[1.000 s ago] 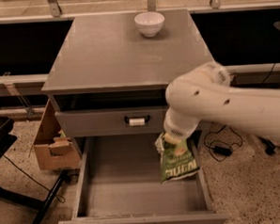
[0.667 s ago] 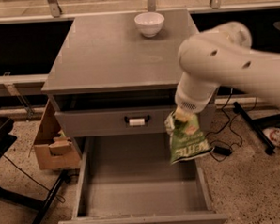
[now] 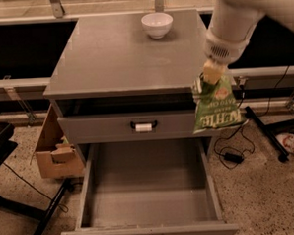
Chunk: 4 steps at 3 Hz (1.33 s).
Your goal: Pick green jalapeno chip bag from middle drawer and place on counter
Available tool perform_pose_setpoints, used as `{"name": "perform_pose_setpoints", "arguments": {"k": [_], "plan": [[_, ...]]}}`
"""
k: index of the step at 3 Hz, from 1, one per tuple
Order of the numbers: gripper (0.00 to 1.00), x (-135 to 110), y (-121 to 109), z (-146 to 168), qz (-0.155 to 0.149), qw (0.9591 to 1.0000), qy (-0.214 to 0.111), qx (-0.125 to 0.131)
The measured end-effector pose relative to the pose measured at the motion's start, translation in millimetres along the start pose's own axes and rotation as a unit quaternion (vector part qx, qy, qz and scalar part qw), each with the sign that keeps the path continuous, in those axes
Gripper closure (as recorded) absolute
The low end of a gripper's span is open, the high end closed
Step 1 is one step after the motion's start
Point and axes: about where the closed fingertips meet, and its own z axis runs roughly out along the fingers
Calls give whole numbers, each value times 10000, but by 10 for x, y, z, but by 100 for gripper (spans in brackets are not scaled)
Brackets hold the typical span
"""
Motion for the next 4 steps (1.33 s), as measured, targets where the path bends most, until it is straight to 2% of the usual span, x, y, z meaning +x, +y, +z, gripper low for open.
{"name": "perform_pose_setpoints", "arguments": {"k": [1,2,3,4], "plan": [[100,-178,-402,-559,413,9980,-203,438],[100,-513,-799,-848,842,9892,-761,922],[100,-857,-1037,-825,856,9795,-1324,1254],[100,-1295,-1225,-609,635,9716,-1829,1358]]}}
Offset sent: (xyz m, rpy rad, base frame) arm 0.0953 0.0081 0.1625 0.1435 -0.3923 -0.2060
